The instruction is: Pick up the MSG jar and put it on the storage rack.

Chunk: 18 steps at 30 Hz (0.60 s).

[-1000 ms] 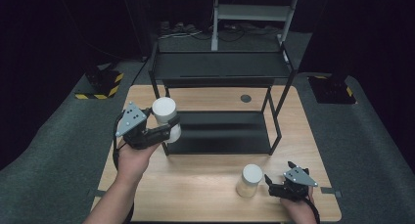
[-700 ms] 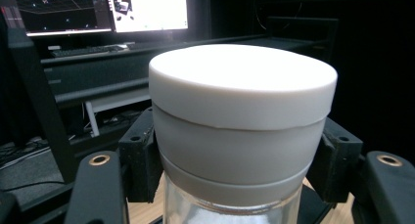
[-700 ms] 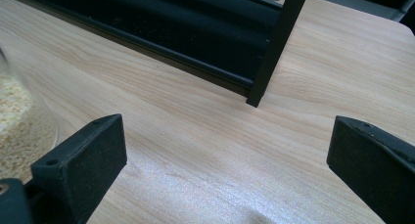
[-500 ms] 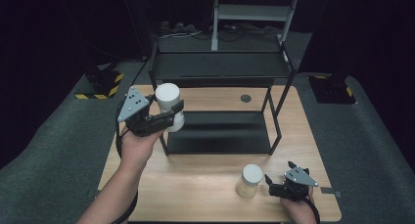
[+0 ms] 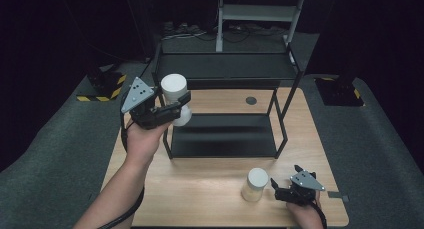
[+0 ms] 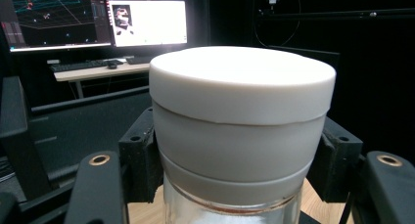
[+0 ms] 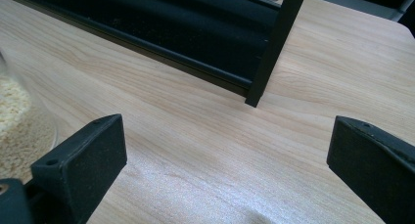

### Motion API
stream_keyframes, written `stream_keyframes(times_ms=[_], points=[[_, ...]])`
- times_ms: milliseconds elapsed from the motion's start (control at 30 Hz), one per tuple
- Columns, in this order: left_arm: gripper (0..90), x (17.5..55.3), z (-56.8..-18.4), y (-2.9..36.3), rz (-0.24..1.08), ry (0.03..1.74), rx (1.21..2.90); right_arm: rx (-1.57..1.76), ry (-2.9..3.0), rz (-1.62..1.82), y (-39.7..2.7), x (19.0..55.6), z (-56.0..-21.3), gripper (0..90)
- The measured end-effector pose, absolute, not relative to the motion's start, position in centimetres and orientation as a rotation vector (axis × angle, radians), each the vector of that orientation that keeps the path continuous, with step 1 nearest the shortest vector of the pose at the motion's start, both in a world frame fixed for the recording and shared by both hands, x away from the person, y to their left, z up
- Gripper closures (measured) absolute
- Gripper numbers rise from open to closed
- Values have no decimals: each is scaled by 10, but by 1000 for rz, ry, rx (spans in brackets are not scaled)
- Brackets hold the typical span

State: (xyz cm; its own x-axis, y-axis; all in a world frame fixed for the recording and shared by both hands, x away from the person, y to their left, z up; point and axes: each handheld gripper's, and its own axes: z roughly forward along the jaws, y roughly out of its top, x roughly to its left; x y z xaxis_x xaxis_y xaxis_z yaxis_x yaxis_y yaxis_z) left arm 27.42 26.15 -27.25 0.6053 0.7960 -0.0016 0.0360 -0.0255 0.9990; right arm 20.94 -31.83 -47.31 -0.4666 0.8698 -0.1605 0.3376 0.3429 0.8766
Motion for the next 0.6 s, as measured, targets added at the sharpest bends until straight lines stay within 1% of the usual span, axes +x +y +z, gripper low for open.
stream_keyframes(times_ms=[600], points=[[343,289,-245,255,708,736,1440,1055,1968,1079,-319,209,-474,2]])
